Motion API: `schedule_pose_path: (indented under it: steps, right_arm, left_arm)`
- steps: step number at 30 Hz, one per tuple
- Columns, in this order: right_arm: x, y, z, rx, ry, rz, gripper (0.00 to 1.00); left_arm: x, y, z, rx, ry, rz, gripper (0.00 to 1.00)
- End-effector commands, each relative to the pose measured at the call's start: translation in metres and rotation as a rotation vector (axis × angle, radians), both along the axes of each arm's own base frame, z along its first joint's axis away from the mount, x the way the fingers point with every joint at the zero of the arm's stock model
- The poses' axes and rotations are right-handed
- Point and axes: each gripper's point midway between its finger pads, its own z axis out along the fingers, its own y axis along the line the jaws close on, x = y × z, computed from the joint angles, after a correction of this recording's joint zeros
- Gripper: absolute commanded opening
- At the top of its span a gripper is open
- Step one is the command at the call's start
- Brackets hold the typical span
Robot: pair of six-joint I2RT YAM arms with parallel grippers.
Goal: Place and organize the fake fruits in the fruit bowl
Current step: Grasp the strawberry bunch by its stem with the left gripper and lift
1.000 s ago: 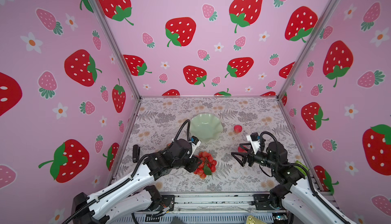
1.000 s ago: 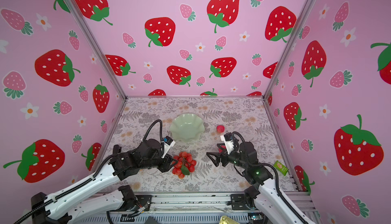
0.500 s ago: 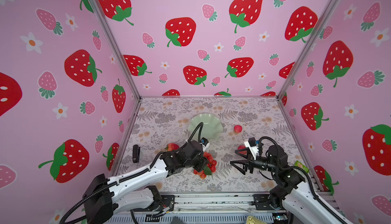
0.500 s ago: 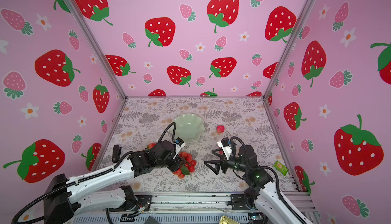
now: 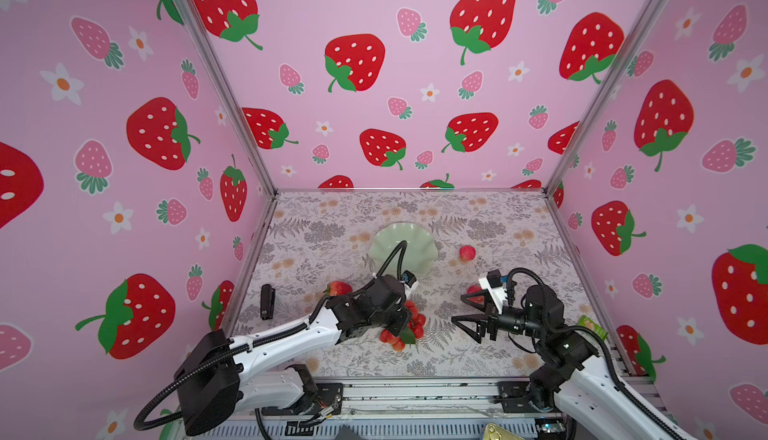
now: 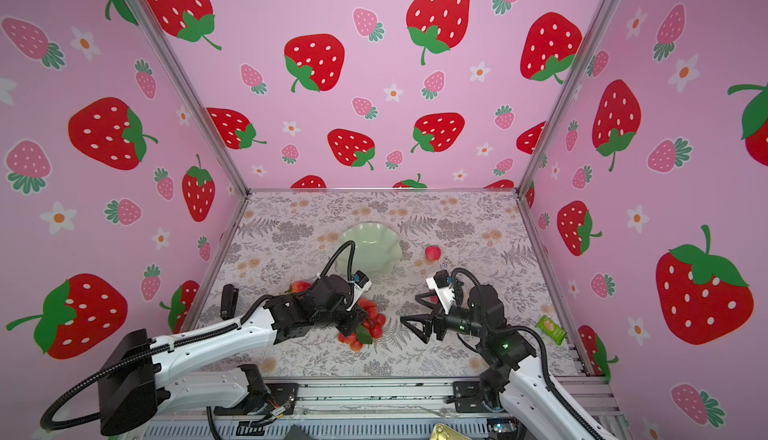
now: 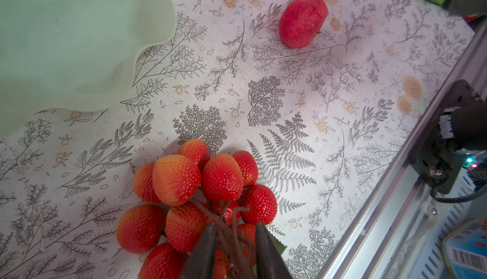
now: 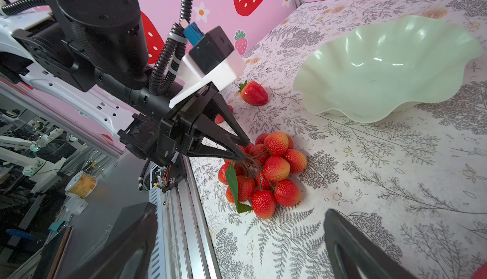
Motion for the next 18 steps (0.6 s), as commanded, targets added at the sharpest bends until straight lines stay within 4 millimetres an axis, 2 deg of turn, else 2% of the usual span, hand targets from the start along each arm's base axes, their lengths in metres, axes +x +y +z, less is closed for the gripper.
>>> schedule_pose_path:
  steps: [1, 4, 9, 14, 18]
  right_arm:
    - [-0.001, 0.001, 0.002, 0.008, -0.016, 0.009, 0.99]
    - [0.001, 0.001, 0.003, 0.005, -0.022, -0.002, 0.99]
    - [0.011, 0.004, 0.015, 0.011, -0.070, -0.021, 0.99]
    - [0.033, 0.006, 0.042, 0.010, -0.175, -0.087, 0.99]
    - [0.038, 0.016, 0.062, 0.039, -0.230, -0.046, 0.99]
  left_arm:
    - [0.001, -0.011, 0.011, -0.033, -0.010, -0.034, 0.20]
    - [-0.003, -0.012, 0.014, -0.042, -0.004, -0.051, 0.09]
    - [-0.005, -0.011, 0.028, -0.065, -0.016, -0.061, 0.00]
    - [0.002, -0.009, 0.071, -0.154, -0.067, -0.049, 0.00]
    - [0.024, -0.005, 0.115, -0.271, -0.102, 0.000, 0.00]
